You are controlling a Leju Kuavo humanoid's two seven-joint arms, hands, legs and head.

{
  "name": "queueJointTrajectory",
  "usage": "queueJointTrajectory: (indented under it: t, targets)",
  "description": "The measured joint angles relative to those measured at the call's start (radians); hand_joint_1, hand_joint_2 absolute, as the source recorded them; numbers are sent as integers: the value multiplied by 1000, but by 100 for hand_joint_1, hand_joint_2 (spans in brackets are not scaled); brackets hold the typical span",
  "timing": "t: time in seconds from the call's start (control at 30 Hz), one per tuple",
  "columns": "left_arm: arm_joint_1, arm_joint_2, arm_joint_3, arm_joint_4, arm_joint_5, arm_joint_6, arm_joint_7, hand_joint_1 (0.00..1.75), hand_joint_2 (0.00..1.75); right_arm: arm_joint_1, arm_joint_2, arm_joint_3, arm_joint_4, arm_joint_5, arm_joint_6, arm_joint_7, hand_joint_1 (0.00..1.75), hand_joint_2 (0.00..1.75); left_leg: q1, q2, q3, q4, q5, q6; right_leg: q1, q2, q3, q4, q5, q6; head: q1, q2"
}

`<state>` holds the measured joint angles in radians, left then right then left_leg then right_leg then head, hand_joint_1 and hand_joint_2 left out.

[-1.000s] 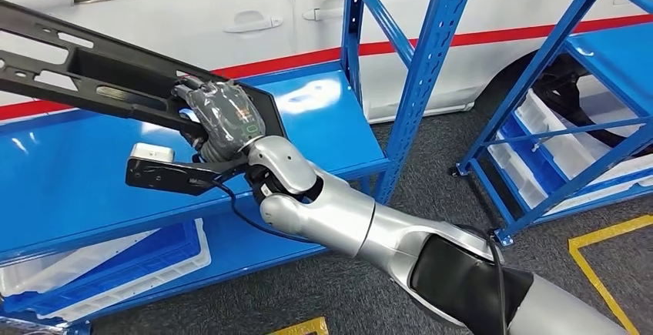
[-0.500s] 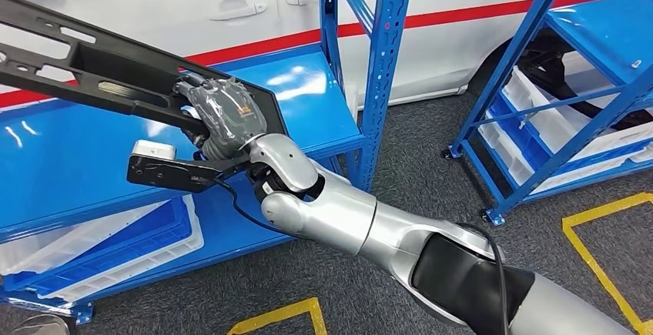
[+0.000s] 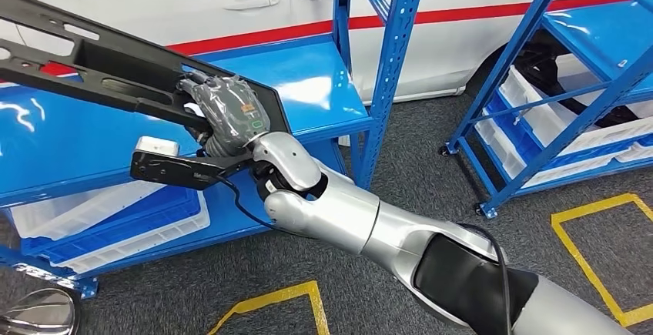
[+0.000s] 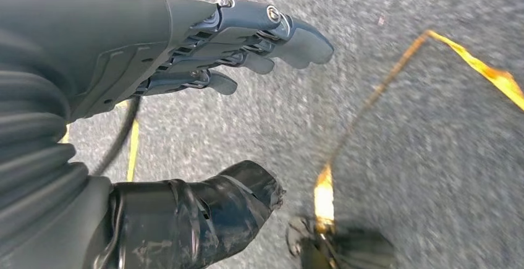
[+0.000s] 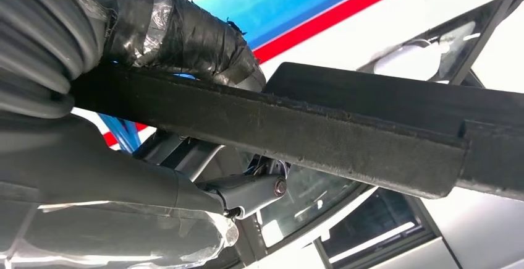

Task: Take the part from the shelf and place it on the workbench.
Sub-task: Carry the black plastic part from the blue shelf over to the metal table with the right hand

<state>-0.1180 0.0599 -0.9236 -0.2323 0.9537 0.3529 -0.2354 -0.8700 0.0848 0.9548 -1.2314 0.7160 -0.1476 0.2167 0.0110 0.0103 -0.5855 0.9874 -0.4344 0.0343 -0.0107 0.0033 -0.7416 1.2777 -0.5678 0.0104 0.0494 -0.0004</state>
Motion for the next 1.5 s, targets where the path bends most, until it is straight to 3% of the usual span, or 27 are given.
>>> queueJointTrajectory:
  t: [0.03, 0.07, 0.13, 0.2, 0.27, 0.33, 0.4, 0.47, 0.5, 0.53, 0.6, 0.63, 0.7, 0.77, 0.8, 0.87, 0.93, 1.0, 1.03, 1.07, 1.1, 1.17, 1.23, 1.3, 1.37, 1.43, 1.5]
  targets:
    - [0, 0, 0, 0, 0, 0, 0, 0, 175, 1, -1, 0, 0, 0, 0, 0, 175, 175, 0, 0, -15, 5, 8, 0, -1, 0, 5, 28, -3, 2, 0, 0]
    - [0, 1, 0, 0, 0, 0, 0, 0, 175, 1, -2, 0, 0, 0, 0, 0, 175, 175, 0, 0, -30, 12, 14, -2, -3, 0, 26, 21, 11, 4, 1, 0]
    - [0, 0, 0, 0, 0, 0, 0, 0, 175, 0, -3, 0, 0, 0, 0, 0, 175, 175, 0, -1, -56, 27, 24, -7, -5, 0, 111, -86, 51, 1, 3, 0]
    - [0, 0, 0, 0, 0, -1, 0, 0, 175, -2, -2, 0, -1, 0, 0, 0, 175, 175, -1, -1, -77, 40, 34, -18, -1, 1, 177, -192, 62, -6, 5, 0]
    - [0, -1, 0, 0, 0, -1, 0, 0, 175, -4, -1, -2, -2, 0, 0, 0, 175, 175, -1, -1, -86, 42, 49, -31, 6, 1, 185, -222, 64, -14, 9, 0]
    - [2, 0, 0, 1, 0, -1, 0, 0, 175, -4, -2, -2, -2, 0, 0, 0, 175, 175, 0, -4, -92, 40, 53, -43, 2, -2, 175, -232, 83, -26, 13, 0]
    - [5, -1, 0, 1, 0, -2, 0, 0, 175, -5, -1, -2, -2, 0, 1, -1, 175, 175, 3, -7, -114, 87, -5, -54, -5, -6, 158, -242, 108, -40, 13, 0]
    - [6, -2, 0, 2, 0, -3, 0, 0, 175, -5, 0, -2, -2, -1, 0, -1, 175, 175, 7, -8, -146, 201, -102, -63, -6, -7, 131, -243, 131, -47, 13, 0]
    - [5, -2, 0, 2, 0, -3, 0, 0, 175, -5, 0, -2, -1, -1, 0, -2, 175, 175, 8, -8, -157, 259, -134, -67, -6, -7, 117, -243, 142, -48, 13, 0]
    - [5, -2, 0, 2, 0, -3, 0, 0, 175, -4, 0, -2, -1, -1, 0, -2, 175, 175, 9, -7, -156, 296, -141, -70, -6, -7, 101, -243, 153, -47, 13, 0]
    - [5, -1, 0, 2, 0, -3, 0, 0, 175, -3, 0, -2, 0, -3, -3, -6, 175, 175, 11, -7, -108, 280, -98, -75, -9, -6, 71, -241, 175, -42, 13, 0]
    - [5, -1, 0, 2, 0, -3, 0, 0, 175, -2, 0, -3, 0, -5, -5, -8, 175, 175, 13, -7, -60, 226, -73, -76, -10, -6, 57, -239, 185, -38, 13, 0]
    - [1, -1, 0, 2, 0, -4, 0, 0, 175, -2, 0, -5, 0, -8, -14, -14, 175, 175, 10, -11, 39, 88, -72, -72, -10, -5, 39, -237, 203, -26, 15, 0]
    - [-1, -1, 0, 2, 0, -4, 1, 0, 175, -1, 0, -7, 0, -10, -24, -20, 175, 175, 4, -17, 77, 20, -88, -59, -8, -7, 35, -243, 222, -14, 22, 0]
    - [-1, -1, 0, 2, 0, -4, 2, 0, 175, 0, 0, -8, 0, -10, -30, -22, 175, 175, 3, -18, 70, 16, -82, -50, -7, -7, 35, -249, 233, -9, 27, 0]
    - [-1, -2, 0, 2, 0, -5, 4, 0, 175, 1, -1, -8, 1, -9, -39, -24, 175, 175, 5, -13, 56, 12, -64, -34, -7, -4, 25, -242, 220, 0, 34, 0]
    - [0, -2, 0, 2, 0, -6, 5, 0, 175, 2, -3, -9, 1, -5, -45, -22, 175, 175, 6, -9, 37, 10, -43, -15, -8, -2, -3, -160, 135, 3, 47, 0]
    - [0, -2, 0, 2, 0, -6, 5, 0, 175, 5, -4, -9, 1, 0, -47, -21, 175, 175, 0, -7, 13, 14, -25, -5, -6, -3, -34, -24, 45, 3, 60, 0]
    - [0, -1, 0, 2, 0, -6, 5, 0, 175, 6, -4, -9, 1, 1, -47, -20, 175, 175, -3, -7, 1, 17, -18, -3, -4, -2, -37, 26, 29, 1, 64, 0]
    - [0, -1, 0, 2, 0, -6, 5, 0, 175, 8, -4, -9, 1, 2, -48, -20, 175, 175, -7, -7, -11, 21, -12, -2, -1, -2, -25, 42, 35, -3, 68, 0]
    - [0, -1, 0, 2, 0, -6, 5, 0, 175, 9, -4, -9, 1, 3, -48, -19, 175, 175, -11, -8, -22, 26, -7, -2, 2, -2, 5, 22, 56, -9, 72, 0]
    - [1, -4, 0, 2, 0, -6, 5, 0, 175, 10, -4, -10, 1, 4, -48, -18, 175, 175, -15, -9, -41, 35, 1, -3, 13, 1, 101, -103, 88, -37, 79, 0]
    - [0, -8, 0, 2, 0, -7, 6, 0, 175, 9, -3, -11, 0, 5, -49, -18, 175, 175, -12, -8, -53, 39, 11, -9, 24, 3, 169, -215, 89, -57, 80, 0]
    - [0, -10, 0, 2, 0, -7, 6, 0, 175, 8, -3, -12, 0, 6, -50, -18, 175, 175, -5, -8, -56, 32, 27, -21, 31, 3, 178, -247, 98, -58, 83, 0]
    - [1, -9, 0, 3, 0, -7, 6, 0, 175, 8, -3, -13, 0, 8, -51, -18, 175, 175, -3, -12, -62, 29, 23, -33, 24, 1, 176, -269, 120, -58, 88, 0]
    - [2, -9, 0, 4, 0, -6, 7, 0, 175, 7, -3, -13, 0, 9, -51, -18, 175, 175, -2, -14, -84, 85, -38, -45, 13, -4, 169, -289, 141, -59, 87, 0]
    - [3, -9, 0, 4, 0, -6, 7, 0, 175, 6, -2, -13, 0, 10, -52, -18, 175, 175, 5, -14, -117, 203, -118, -58, 10, -8, 148, -286, 156, -59, 86, 0]
